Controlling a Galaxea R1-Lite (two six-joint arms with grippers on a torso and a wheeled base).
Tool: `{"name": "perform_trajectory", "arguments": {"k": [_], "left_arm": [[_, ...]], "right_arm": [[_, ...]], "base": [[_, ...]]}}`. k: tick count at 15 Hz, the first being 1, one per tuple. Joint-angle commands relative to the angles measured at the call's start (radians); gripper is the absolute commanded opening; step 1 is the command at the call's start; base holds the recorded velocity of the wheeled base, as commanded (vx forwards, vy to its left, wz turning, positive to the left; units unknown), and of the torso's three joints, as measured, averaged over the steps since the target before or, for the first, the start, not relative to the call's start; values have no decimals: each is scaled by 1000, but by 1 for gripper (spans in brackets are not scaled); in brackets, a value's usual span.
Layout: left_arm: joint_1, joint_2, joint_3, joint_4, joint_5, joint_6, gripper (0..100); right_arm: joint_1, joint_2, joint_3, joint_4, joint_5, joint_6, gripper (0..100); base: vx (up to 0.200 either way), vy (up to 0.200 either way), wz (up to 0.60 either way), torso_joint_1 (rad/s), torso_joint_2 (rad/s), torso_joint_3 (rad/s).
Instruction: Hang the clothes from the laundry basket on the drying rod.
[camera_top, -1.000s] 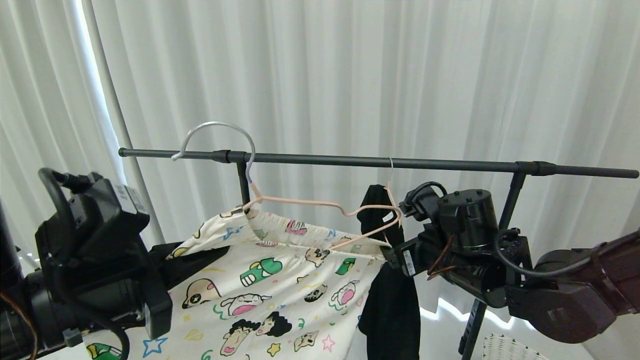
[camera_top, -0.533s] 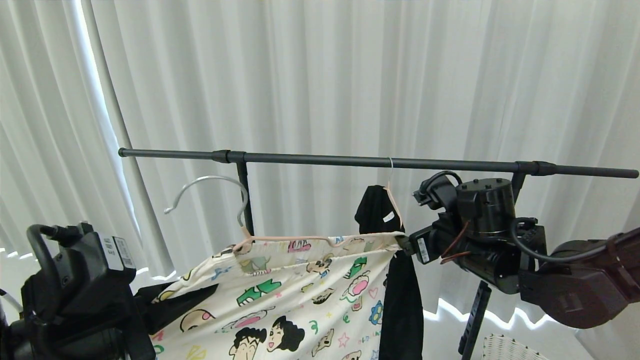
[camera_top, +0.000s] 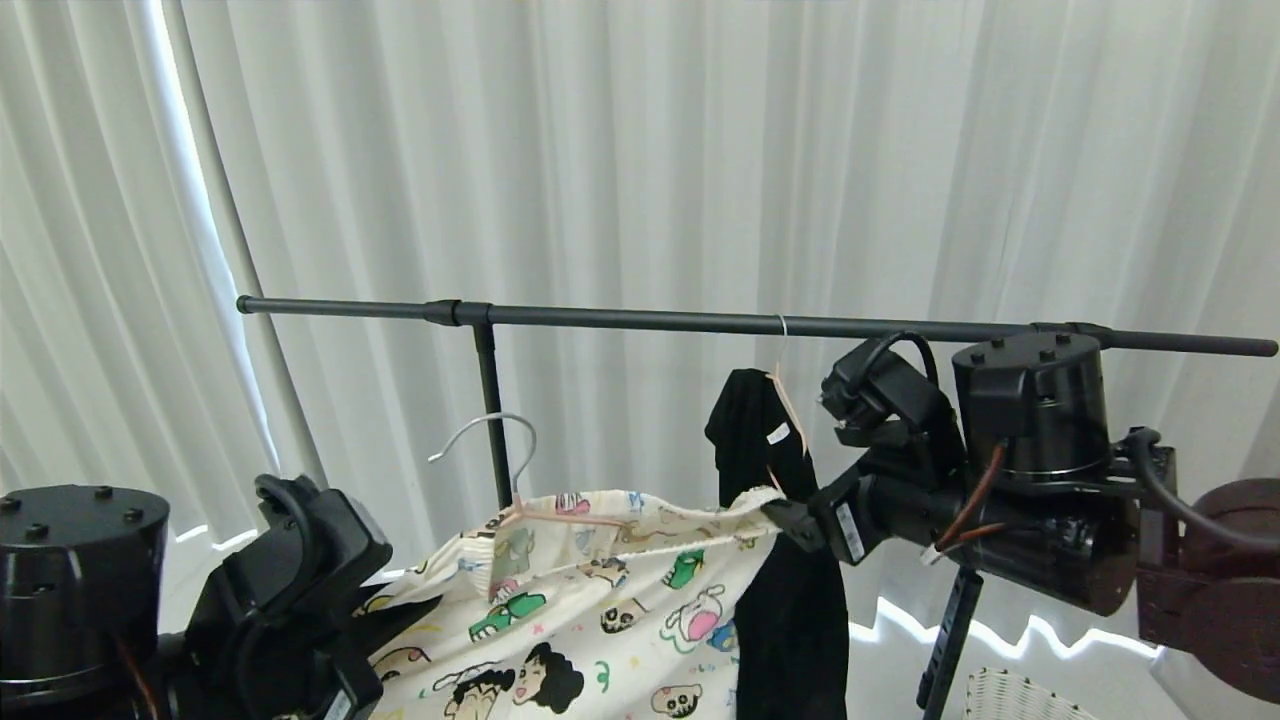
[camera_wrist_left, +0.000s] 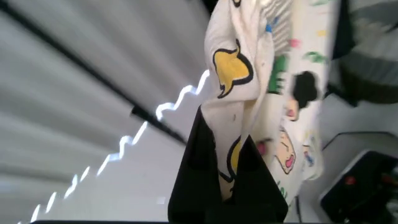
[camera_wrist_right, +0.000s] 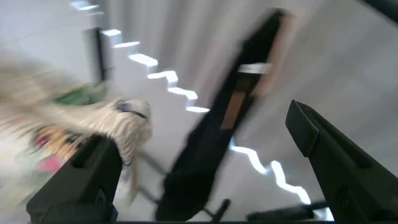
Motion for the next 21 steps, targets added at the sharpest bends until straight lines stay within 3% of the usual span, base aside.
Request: {"name": "perform_trajectory", "arguments": {"k": [1,3,4,7,8,10,12,14,21], "left_arm": [[-4,58,-26,-1,4,-20,0],[-15,53,-32,-6,4,-50,0],[-50,43,-29,-67,4,-115,0],[-111,23,-25,-92,-26,-123,0],[-151,7,-25,-92,-108,-115,0],[-166,4,-22,-92,-172,-74,0],[-169,4,-23,-92,-193,-23,0],[-179,0,-23,-92,-227,-21,0],[-180,-11,-28,-93,-232,-23,0]], "right_arm": [[77,-99,-2,68,83,-16,100],[91,-112,-2,92,120,-40,100],[97,-122,-3,123,183,-109,100],[97,-120,-5,138,237,-215,100],[100,-117,-12,163,287,-253,100],[106,-114,-52,232,338,-296,100],[128,-102,-83,296,381,-310,100],[146,-63,-103,296,386,-310,100],[151,24,-129,296,407,-315,100]], "base": [[0,0,0,0,0,0],[0,0,0,0,0,0],[0,0,0,0,0,0],[0,0,0,0,0,0],[0,0,0,0,0,0],[0,0,0,0,0,0],[0,0,0,0,0,0],[0,0,0,0,0,0],[0,0,0,0,0,0]]}}
